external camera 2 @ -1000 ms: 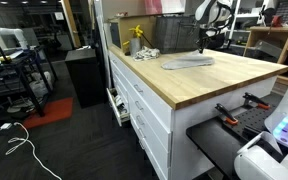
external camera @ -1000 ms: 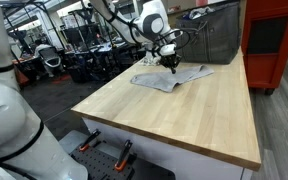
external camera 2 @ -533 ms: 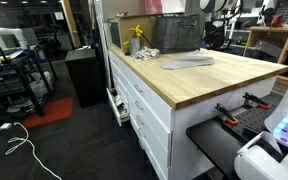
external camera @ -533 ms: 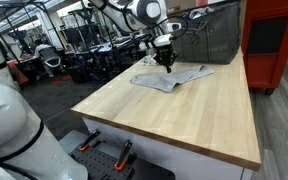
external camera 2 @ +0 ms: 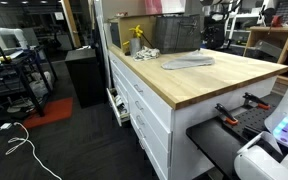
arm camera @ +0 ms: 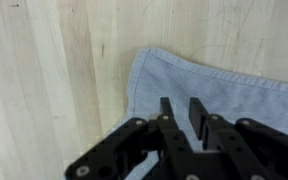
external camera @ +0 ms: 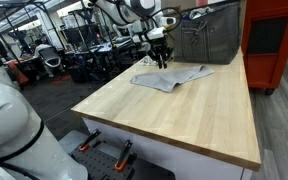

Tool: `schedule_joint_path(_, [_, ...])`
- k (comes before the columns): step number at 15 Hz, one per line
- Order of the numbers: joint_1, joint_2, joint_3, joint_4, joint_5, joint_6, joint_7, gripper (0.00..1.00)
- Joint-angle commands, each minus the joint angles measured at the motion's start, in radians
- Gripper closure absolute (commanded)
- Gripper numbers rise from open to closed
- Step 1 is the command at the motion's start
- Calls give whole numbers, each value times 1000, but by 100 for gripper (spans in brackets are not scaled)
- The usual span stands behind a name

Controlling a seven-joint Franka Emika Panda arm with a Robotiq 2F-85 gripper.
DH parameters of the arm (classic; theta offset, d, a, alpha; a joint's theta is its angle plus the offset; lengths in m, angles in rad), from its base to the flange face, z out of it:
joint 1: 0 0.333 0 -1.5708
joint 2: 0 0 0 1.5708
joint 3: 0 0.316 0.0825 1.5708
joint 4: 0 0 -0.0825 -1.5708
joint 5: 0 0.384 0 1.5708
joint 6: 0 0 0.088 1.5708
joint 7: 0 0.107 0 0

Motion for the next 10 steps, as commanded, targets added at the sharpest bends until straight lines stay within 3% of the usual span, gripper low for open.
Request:
schedule_joint_path(1, [6, 0, -6, 2, 1, -3, -1, 73])
schedule_joint_path(4, [6, 0, -6, 2, 1, -4, -1, 73])
schedule_joint_path(5, [6, 0, -6, 2, 1, -4, -1, 48])
schedule_joint_path(6, [8, -1, -3, 7, 2, -8, -4, 47])
schedule_joint_path(10, [23, -11, 7, 32, 9, -4, -10, 19])
